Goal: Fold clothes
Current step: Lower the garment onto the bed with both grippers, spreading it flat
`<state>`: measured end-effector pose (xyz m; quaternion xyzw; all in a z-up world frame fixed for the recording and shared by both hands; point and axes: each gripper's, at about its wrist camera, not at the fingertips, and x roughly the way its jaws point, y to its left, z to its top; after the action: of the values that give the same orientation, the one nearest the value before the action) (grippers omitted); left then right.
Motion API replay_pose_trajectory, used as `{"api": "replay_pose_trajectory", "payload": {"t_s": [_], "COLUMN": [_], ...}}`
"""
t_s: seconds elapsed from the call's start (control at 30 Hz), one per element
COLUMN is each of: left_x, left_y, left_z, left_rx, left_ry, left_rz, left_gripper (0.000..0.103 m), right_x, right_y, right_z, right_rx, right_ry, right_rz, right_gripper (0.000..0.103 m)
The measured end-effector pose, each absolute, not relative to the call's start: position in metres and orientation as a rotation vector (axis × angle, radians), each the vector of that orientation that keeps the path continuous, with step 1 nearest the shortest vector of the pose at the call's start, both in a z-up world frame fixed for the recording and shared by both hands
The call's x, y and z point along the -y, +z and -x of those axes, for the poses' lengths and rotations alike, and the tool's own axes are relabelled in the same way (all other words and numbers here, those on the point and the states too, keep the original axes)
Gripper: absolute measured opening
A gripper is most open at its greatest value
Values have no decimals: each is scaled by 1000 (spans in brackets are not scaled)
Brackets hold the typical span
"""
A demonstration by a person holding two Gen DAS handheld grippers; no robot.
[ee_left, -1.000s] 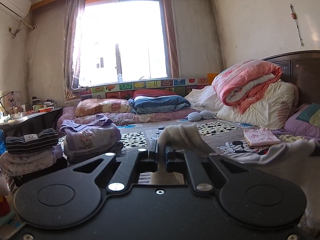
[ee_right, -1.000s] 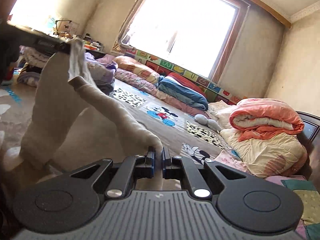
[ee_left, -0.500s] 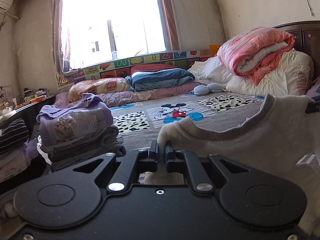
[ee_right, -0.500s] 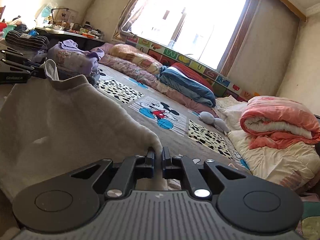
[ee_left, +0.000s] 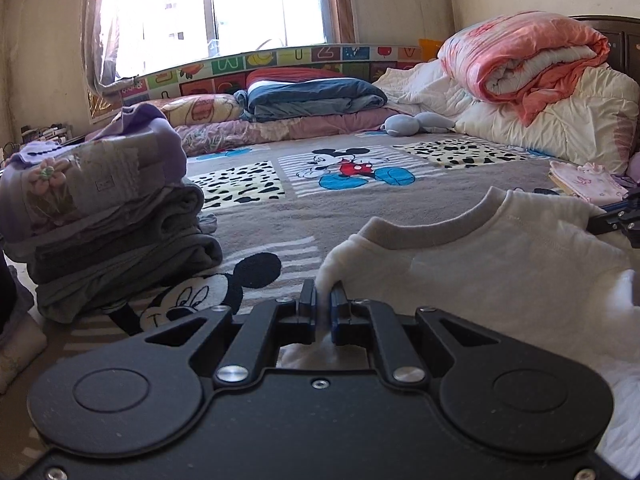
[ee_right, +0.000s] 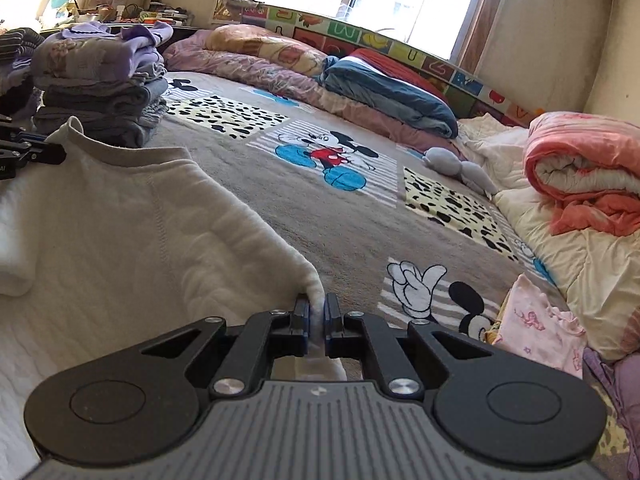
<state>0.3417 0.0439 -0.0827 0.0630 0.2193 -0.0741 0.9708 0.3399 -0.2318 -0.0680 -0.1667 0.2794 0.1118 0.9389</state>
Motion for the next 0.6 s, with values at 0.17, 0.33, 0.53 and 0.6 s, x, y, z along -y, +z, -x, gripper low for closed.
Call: {"api": "replay_pose_trajectory", "payload": {"t_s": [0.17,0.33,0.53,0.6], "left_x": [-43,-55,-71,-74], "left_y": [-88,-69,-42,-33], "left_z": [-351,-340,-319,-308], "left_rx": [-480,-438,-406,-411], "left_ry": [-94,-21,26,18], "left_rz": [-155,-130,-55,4], "left_gripper": [30,64,77,80], "right_x": [229,251,289,303], "right_y": [-87,-74,-56,-55], "right_z": [-363,-352,-313,-288], "right_rx": [-631,-616,-600,-602], "right_ry": [211,134,88,97], "right_rz": [344,282,116,9], "right_gripper": [10,36,50,57]}}
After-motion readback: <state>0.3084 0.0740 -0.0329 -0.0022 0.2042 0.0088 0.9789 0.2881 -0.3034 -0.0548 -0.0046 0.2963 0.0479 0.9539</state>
